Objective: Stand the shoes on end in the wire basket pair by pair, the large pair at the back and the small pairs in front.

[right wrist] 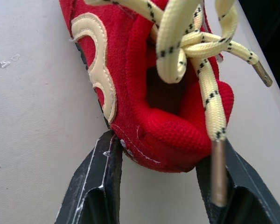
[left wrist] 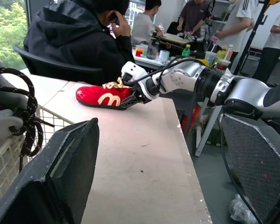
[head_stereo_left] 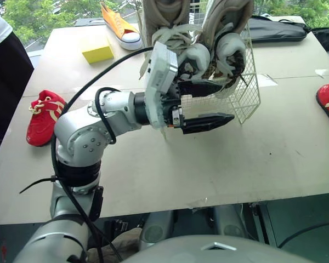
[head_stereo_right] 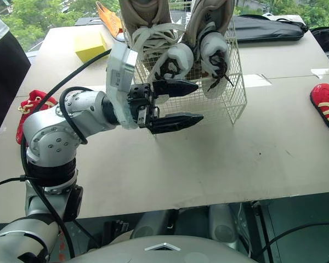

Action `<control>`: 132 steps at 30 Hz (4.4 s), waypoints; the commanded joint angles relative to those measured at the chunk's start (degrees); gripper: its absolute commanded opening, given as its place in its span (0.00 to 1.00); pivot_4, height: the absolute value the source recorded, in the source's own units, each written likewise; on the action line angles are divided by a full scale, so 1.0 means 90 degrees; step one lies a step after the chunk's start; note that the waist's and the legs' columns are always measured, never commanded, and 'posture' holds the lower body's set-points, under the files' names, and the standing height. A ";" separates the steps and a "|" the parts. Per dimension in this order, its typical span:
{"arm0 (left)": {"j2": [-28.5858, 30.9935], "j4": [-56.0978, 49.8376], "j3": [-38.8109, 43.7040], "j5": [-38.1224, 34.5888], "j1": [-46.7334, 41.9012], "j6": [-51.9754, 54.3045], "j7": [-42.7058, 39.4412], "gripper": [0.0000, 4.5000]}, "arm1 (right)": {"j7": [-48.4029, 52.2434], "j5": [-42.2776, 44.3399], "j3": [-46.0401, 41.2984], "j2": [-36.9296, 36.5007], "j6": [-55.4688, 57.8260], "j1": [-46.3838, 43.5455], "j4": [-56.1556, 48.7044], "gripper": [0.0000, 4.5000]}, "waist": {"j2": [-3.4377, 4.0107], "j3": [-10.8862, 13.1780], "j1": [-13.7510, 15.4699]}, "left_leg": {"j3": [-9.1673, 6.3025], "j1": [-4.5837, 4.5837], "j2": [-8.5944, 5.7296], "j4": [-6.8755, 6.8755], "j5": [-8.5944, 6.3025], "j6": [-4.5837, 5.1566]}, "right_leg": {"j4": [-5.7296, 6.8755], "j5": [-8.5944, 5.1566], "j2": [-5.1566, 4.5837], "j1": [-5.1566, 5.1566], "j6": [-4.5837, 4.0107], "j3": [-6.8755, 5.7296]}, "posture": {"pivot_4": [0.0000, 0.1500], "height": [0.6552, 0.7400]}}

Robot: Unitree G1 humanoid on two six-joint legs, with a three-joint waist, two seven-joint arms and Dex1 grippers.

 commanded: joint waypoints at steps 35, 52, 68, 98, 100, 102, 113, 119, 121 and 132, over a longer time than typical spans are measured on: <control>0.1027 0.3748 -0.1903 0.1031 -0.3652 0.1439 -0.5566 1.00 | 0.5636 0.3124 0.0505 -0.2439 -0.3992 -0.1538 -0.6789 0.02 | 0.0022 0.0082 -0.0072 | -0.0049 -0.0078 0.0002 0.0018 0.0000 -0.0002 | 0.0004 0.0000 -0.0007 -0.0067 0.0006 -0.0035 | 1.00 1.00; 0.1097 0.3117 -0.0549 0.0516 -0.2747 0.2218 -0.4763 0.12 | 0.5708 0.2910 0.1451 -0.1381 -0.2163 -0.2313 -0.6592 0.58 | 0.0012 0.0088 -0.0037 | -0.0064 -0.0141 -0.0006 0.0045 0.0001 -0.0002 | 0.0073 0.0001 -0.0010 -0.0154 0.0005 -0.0021 | 1.00 1.00; -0.0155 0.1301 0.2200 -0.0202 -0.0531 0.0275 -0.1435 0.12 | 0.0844 0.8197 0.0474 0.1319 0.2060 -0.1792 -0.5710 0.93 | -0.0006 0.0089 -0.0008 | -0.0065 -0.0126 -0.0013 0.0058 0.0004 -0.0007 | 0.0098 0.0003 -0.0036 -0.0152 0.0003 -0.0010 | 1.00 1.00; 0.1279 -0.0830 0.2251 -0.0096 0.2055 -0.0492 -0.0872 0.81 | 0.2891 0.3802 0.0647 0.1156 -0.1253 -0.0949 -0.5930 0.12 | -0.0004 0.0086 -0.0068 | -0.0046 -0.0113 -0.0011 0.0037 0.0003 -0.0006 | 0.0096 0.0003 -0.0020 -0.0155 0.0003 -0.0002 | 1.00 1.00; 0.1213 -0.1219 0.2391 -0.0432 0.2426 -0.0548 -0.0674 0.81 | 0.2981 0.3429 0.0605 0.1258 -0.1716 -0.1080 -0.5497 0.12 | -0.0004 0.0086 -0.0058 | -0.0038 -0.0107 -0.0007 0.0033 0.0003 -0.0006 | 0.0095 0.0003 -0.0016 -0.0152 0.0003 0.0001 | 1.00 1.00; 0.1294 -0.1610 0.2484 -0.0450 0.2874 -0.0680 -0.0699 0.81 | 0.3225 0.3089 0.0648 0.1322 -0.2146 -0.1102 -0.5147 0.12 | -0.0005 0.0086 -0.0039 | -0.0037 -0.0107 -0.0005 0.0035 0.0003 -0.0006 | 0.0097 0.0004 -0.0016 -0.0151 0.0001 0.0004 | 1.00 1.00; 0.1616 -0.2186 0.2942 -0.0506 0.4055 -0.1279 -0.0552 0.81 | 0.4538 0.1640 0.1301 0.1731 -0.4023 -0.1018 -0.3458 0.12 | -0.0003 0.0085 -0.0009 | -0.0033 -0.0105 -0.0003 0.0034 0.0003 -0.0006 | 0.0095 0.0005 -0.0018 -0.0150 -0.0002 0.0010 | 1.00 1.00; 0.1660 -0.2193 0.2788 -0.0575 0.3903 -0.1336 -0.0159 0.81 | 0.5237 0.1184 0.1712 0.1907 -0.4461 -0.1071 -0.2237 0.12 | -0.0003 0.0085 -0.0023 | -0.0032 -0.0101 -0.0002 0.0032 0.0003 -0.0006 | 0.0095 0.0005 -0.0016 -0.0150 -0.0002 0.0011 | 1.00 1.00; 0.1690 -0.2159 0.2776 -0.0551 0.3898 -0.1357 -0.0132 0.81 | 0.5417 0.1126 0.1722 0.1897 -0.4540 -0.1175 -0.1886 0.12 | 0.0000 0.0083 -0.0025 | -0.0031 -0.0101 -0.0003 0.0032 0.0003 -0.0006 | 0.0095 0.0005 -0.0018 -0.0149 -0.0003 0.0013 | 1.00 1.00; 0.1659 -0.2072 0.3244 -0.0790 0.4355 -0.1466 0.0321 0.81 | 0.5720 0.1299 0.1397 0.1572 -0.4144 -0.1503 -0.2155 0.92 | 0.0000 0.0082 -0.0003 | -0.0032 -0.0098 -0.0003 0.0033 0.0003 -0.0006 | 0.0095 0.0007 -0.0018 -0.0144 -0.0006 0.0014 | 1.00 1.00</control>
